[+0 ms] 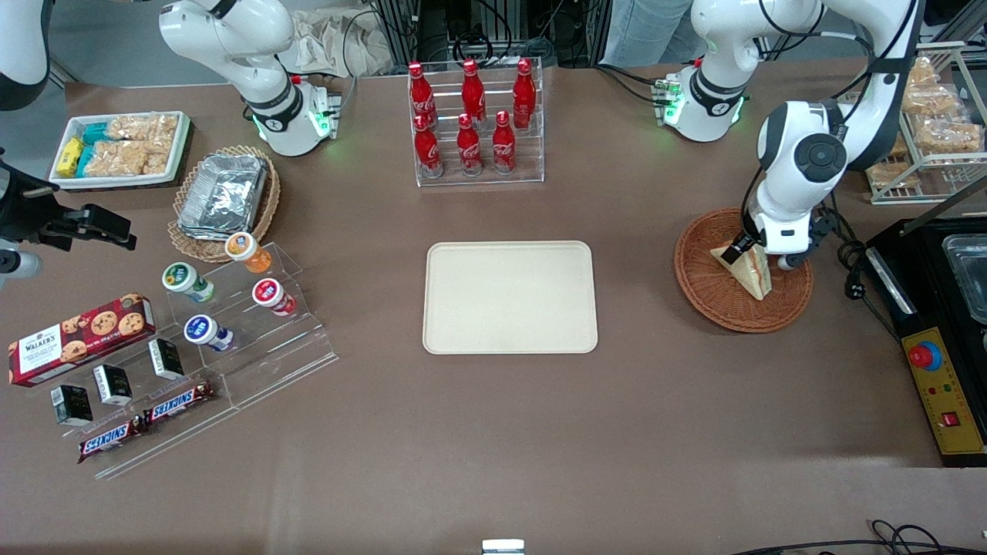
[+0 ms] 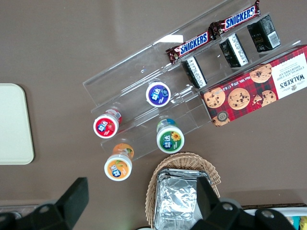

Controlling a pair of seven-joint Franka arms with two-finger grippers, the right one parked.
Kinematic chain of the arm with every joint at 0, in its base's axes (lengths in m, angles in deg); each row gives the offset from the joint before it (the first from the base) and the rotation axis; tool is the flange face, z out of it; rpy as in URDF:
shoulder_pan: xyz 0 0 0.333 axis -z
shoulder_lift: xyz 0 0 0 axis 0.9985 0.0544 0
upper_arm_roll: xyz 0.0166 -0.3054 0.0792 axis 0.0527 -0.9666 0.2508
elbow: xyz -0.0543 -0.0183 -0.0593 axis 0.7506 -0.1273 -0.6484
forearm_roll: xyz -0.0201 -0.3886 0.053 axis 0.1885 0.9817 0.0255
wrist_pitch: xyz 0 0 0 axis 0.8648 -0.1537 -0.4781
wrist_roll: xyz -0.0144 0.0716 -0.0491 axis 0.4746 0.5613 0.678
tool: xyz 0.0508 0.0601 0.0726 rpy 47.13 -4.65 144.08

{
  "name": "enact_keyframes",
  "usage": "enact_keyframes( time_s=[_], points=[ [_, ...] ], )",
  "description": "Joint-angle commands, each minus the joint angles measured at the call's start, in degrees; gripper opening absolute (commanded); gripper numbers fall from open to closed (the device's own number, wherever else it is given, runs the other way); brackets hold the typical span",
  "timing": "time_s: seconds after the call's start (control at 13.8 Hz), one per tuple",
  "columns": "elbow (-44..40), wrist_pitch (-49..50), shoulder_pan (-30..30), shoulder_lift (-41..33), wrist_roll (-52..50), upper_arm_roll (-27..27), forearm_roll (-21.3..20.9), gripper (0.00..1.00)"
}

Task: Place sandwich from basket to tray
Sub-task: 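Close the left gripper on the wrapped sandwich wedge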

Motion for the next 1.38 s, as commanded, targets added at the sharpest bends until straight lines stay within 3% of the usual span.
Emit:
enact_keyframes(
  time_s=[0.0, 0.36, 0.44, 0.73, 0.8, 1.02, 1.31],
  points=[
    [0.57, -2.18, -0.79, 1.37, -3.96, -0.45, -4.4, 1.0],
    [0.49, -6.39, -2.62, 4.96, -3.97, -0.01, -5.81, 1.0],
    [0.49, -7.18, -2.81, 5.41, -3.97, -0.01, -6.42, 0.94],
    [0.22, -7.19, -3.95, 5.5, -4.05, -0.01, -6.42, 0.12],
    [0.22, -7.11, -3.95, 5.33, -3.97, -0.01, -6.42, 0.0],
    [-0.56, -3.87, -3.86, 0.6, -3.53, -0.19, -6.25, 0.0],
    [-3.55, 11.5, -1.23, -8.37, 3.48, -0.54, -3.89, 0.0]
  ],
)
